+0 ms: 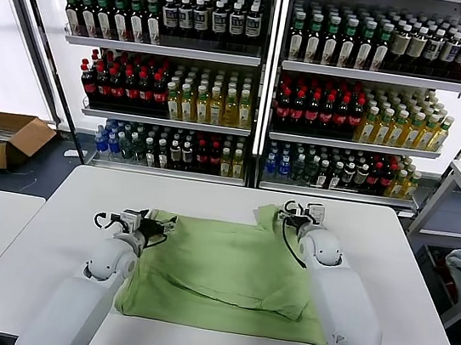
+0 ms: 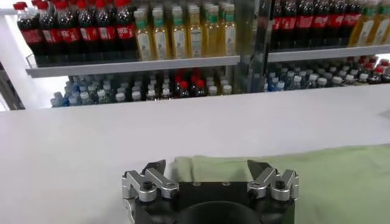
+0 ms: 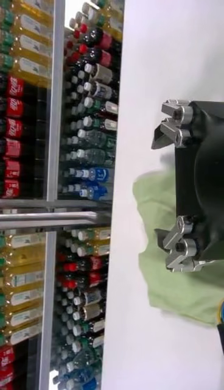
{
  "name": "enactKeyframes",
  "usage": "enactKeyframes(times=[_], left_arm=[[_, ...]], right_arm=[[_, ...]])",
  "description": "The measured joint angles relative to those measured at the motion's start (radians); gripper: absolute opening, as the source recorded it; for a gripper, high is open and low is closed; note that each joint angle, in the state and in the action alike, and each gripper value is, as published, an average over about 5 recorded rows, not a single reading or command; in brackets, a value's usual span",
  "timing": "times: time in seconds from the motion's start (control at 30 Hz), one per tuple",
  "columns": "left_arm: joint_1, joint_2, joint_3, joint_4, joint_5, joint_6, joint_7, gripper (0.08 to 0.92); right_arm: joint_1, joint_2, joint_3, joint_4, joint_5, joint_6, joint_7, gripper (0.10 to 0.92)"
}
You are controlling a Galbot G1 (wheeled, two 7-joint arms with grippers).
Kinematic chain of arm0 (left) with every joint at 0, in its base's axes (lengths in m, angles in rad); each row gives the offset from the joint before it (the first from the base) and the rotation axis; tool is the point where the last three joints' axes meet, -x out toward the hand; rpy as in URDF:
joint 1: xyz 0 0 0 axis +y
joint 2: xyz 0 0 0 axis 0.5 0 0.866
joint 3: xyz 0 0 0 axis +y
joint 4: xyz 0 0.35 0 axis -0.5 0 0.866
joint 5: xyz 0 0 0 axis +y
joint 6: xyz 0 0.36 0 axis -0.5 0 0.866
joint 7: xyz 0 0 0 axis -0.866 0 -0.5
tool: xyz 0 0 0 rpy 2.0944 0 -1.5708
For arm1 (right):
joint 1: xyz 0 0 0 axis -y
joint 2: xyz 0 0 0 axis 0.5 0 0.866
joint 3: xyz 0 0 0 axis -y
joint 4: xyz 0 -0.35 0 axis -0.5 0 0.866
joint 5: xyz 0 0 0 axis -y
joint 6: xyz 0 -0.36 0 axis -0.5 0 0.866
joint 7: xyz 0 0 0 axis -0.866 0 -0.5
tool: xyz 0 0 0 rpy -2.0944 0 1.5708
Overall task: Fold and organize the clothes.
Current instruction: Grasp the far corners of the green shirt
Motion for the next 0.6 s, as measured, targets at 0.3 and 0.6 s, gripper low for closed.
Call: enactKeyframes(times=[0.3, 0.6], left_arm=[[-0.011, -0.012, 0.001, 0.04, 0.005, -0.011, 0.008, 0.616], [0.007, -0.02, 0.001, 0.03, 0.008, -0.01, 0.017, 0.356]], right_arm=[[-0.012, 0.004, 0.004, -0.003, -0.011, 0.006, -0.001, 0.749], [-0.035, 0.002, 0.009, 0.001, -0.018, 0.019, 0.0, 0.49]])
